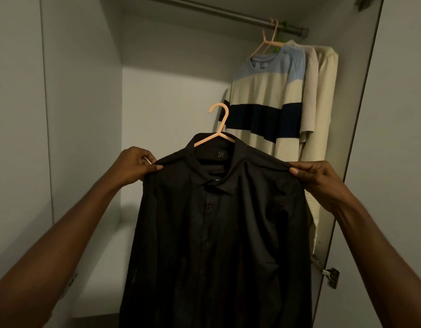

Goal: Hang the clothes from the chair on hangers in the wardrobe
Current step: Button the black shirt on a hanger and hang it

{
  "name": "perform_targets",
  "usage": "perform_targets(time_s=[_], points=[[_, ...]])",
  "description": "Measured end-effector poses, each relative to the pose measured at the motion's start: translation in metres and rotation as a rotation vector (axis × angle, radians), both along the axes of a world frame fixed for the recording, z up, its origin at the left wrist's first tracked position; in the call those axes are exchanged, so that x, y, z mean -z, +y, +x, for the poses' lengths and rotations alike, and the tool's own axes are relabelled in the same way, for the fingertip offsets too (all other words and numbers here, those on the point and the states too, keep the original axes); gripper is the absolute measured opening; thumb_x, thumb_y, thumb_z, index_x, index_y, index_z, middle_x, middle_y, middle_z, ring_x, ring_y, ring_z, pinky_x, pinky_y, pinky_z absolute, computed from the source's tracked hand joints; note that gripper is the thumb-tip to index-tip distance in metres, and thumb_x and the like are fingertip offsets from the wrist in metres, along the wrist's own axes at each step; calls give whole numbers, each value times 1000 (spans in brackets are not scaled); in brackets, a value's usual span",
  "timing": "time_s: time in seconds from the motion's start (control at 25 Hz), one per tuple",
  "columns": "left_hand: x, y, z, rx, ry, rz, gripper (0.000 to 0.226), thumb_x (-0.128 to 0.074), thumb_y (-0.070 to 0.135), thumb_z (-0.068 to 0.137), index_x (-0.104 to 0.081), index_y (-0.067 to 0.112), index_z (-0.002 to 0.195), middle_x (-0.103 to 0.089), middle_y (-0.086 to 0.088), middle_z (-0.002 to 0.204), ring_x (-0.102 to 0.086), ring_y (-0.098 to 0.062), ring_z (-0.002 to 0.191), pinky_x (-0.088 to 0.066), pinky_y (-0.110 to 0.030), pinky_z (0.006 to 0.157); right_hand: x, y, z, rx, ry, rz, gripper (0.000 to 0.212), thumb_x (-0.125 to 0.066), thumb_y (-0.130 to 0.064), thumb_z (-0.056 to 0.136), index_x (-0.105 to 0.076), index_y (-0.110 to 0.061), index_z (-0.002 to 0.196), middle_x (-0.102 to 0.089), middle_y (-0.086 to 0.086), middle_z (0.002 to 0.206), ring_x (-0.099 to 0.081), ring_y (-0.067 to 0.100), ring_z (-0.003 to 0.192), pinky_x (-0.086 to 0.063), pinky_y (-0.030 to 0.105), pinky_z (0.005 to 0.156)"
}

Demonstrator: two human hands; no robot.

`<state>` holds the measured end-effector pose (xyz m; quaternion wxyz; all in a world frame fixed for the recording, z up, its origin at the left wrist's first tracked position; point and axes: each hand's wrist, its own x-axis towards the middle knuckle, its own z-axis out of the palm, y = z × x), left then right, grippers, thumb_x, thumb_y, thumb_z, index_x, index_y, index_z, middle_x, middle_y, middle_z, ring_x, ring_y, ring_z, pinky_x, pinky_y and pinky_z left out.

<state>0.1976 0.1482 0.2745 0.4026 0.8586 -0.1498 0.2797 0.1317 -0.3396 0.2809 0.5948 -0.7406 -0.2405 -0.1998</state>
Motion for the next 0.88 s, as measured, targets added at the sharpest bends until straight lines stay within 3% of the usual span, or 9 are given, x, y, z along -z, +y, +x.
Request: perform_targets(time_s=[0.16, 0.28, 0.4, 0.56, 0.76, 0.88], points=[[13, -7, 1, 21, 5, -22, 16, -86, 27, 81, -80, 15, 90, -75, -5, 69, -74, -26, 66, -63, -43, 75, 7, 9, 4, 46, 24, 173, 27, -52, -6, 103, -70, -4, 123, -75, 12, 117, -72, 24, 109, -60, 28, 89], [16, -7, -4, 66, 24, -111, 19, -87, 29, 78, -83, 17, 92, -78, -3, 76, -76, -23, 70, -63, -37, 75, 19, 15, 9, 86, 87, 261, 26, -54, -10, 102, -71, -2, 121, -75, 13, 117, -71, 27, 110, -57, 35, 94], [13, -2, -2, 96, 49, -181, 21, -88, 26, 76, -83, 15, 93, -79, -4, 80, -76, -25, 79, -64, -35, 73, 15, 23, 6, 56, 136, 251, 25, -64, -19, 91, -73, -6, 110, -78, 5, 104, -72, 21, 102, -56, 30, 86], [-9, 1, 19, 36, 9, -199, 25, -90, 37, 71, -84, 18, 85, -78, -4, 76, -75, -28, 76, -64, -41, 78, -1, 36, 13, 188, -1, 166, 17, -70, -14, 91, -77, -9, 106, -79, 6, 99, -75, 20, 95, -59, 29, 82], [-43, -3, 75, -90, -1, -177, 48, -86, 69, 57, -77, 22, 61, -73, 0, 67, -72, -24, 69, -64, -45, 77, -39, 41, 27, 290, -169, 203, 13, -69, -10, 94, -78, -6, 103, -78, 11, 98, -75, 20, 90, -59, 33, 81], [-69, -18, 107, -124, -34, -146, 54, -81, 73, 61, -74, 20, 59, -71, -2, 66, -71, -24, 67, -62, -48, 78, -72, 39, 34, 301, -219, 205, 11, -66, -8, 96, -77, -8, 94, -77, 6, 89, -74, 9, 80, -58, 21, 72]])
